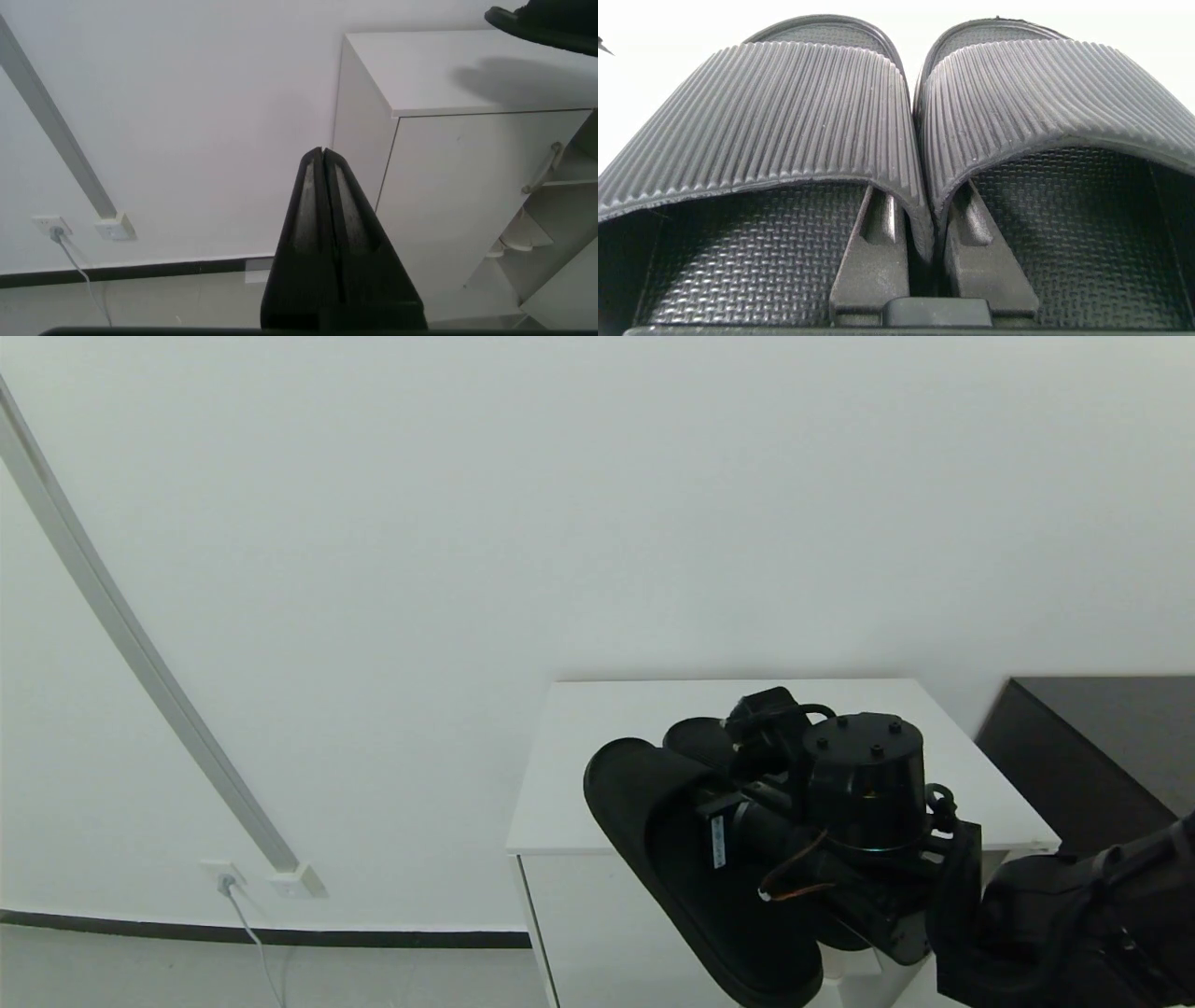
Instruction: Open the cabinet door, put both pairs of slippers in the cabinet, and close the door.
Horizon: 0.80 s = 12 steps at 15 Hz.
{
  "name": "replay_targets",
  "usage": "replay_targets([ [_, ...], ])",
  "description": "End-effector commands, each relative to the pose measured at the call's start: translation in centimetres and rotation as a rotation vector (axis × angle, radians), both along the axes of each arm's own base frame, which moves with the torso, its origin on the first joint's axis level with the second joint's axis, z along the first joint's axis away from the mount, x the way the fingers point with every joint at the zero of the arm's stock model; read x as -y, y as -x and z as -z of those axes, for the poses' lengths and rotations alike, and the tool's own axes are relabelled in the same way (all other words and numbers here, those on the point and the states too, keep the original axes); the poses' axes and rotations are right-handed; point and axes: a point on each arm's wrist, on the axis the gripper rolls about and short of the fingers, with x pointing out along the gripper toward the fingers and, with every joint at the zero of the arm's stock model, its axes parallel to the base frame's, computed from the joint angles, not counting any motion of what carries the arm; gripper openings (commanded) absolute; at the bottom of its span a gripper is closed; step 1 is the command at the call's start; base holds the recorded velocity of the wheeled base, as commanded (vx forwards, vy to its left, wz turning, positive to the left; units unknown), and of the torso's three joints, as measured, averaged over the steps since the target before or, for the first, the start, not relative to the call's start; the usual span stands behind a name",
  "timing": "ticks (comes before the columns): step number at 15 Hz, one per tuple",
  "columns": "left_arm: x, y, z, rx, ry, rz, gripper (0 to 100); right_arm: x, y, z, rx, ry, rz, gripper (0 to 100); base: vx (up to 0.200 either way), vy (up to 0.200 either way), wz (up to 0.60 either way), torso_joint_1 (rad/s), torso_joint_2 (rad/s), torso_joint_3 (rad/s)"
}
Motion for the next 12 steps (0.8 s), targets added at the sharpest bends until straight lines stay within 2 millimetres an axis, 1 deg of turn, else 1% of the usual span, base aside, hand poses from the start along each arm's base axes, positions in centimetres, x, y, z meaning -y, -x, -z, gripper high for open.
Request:
replay_targets([
  [1,0.0,-0.01,0.03,-0.001,0.0,0.0,0,0.09,0.15,-0.12,0.002,-0.002,-0.001,0,0.0,0.0,0.0,0.0,0.0,0.0],
  [3,0.0,0.0,-0.01,0.001,0.0,0.0,0,0.05,0.25,0.05,-0.001,0.004,-0.004,0,0.0,0.0,0.0,0.0,0.0,0.0],
  [12,0.0,-0.01,0.03,-0.001,0.0,0.0,0,-0.01,0.34,0.45,-0.01,0.015,-0.006,0,-0.2,0.0,0.0,0.003,0.0,0.001],
])
